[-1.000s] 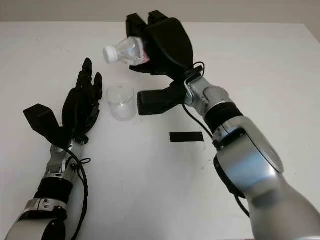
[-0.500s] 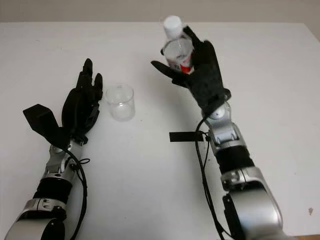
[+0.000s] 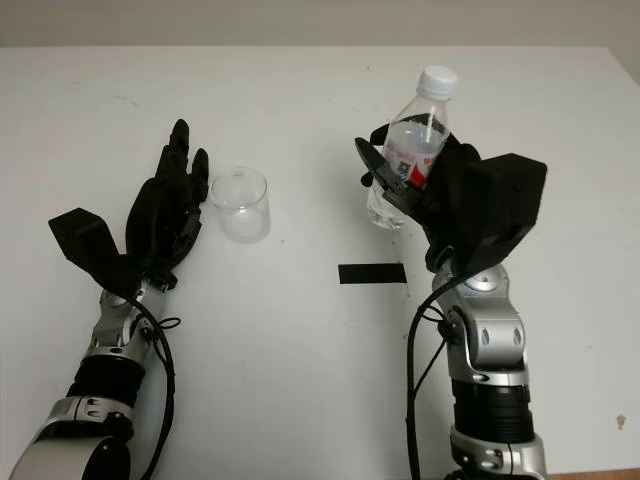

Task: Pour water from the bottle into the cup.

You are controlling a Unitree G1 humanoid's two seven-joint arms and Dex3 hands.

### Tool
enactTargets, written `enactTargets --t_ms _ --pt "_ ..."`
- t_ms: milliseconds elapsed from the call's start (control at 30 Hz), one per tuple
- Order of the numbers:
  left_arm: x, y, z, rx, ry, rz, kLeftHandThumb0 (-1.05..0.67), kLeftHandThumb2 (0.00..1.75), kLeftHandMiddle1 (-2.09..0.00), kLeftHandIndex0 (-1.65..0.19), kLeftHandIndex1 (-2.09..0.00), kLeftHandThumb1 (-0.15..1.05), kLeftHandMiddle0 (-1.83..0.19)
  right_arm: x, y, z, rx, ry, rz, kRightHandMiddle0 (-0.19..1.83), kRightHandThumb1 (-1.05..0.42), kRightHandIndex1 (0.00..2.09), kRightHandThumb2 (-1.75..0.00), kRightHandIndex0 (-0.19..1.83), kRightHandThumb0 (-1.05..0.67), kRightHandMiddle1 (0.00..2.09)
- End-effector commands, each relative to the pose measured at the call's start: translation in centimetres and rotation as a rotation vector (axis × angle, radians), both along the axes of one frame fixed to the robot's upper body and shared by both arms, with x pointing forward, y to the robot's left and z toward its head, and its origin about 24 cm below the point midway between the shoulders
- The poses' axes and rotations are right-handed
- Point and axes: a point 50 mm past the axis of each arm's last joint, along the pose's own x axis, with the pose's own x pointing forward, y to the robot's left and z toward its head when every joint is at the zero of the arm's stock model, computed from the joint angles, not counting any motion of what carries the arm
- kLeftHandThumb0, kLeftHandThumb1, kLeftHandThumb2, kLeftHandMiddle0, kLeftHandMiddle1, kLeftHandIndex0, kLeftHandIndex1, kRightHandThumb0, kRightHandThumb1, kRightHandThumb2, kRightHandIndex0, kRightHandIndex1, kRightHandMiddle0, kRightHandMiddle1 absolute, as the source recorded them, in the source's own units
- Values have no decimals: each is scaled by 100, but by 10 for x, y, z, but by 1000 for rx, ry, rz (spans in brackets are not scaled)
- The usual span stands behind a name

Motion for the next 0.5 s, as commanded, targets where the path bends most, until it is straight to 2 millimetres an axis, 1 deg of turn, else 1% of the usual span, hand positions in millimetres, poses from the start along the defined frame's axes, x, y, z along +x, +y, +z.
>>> enactTargets --t_ms 0,167,233,333,467 --pt "-2 -3 -10 -11 41 -10 -83 76 0 19 0 105 19 -5 1 6 6 -26 1 106 -105 209 -44 142 -41 209" --pt "-2 -3 -10 -7 40 -7 -83 76 0 19 0 105 19 -7 6 6 19 -23 6 105 -105 209 -43 139 -42 209" --pt "-2 -3 -10 -8 39 -9 -83 77 0 19 0 105 19 -6 8 3 19 -14 7 101 -105 209 -42 138 -42 209" --pt "-2 -2 -10 -11 38 -10 -82 76 0 19 0 105 19 -3 11 -4 -2 15 4 113 -105 209 -42 149 -42 209" --pt "-3 -1 -10 -4 36 -7 -83 75 0 19 0 105 19 -3 14 -11 -16 31 10 119 -105 209 -41 151 -42 209"
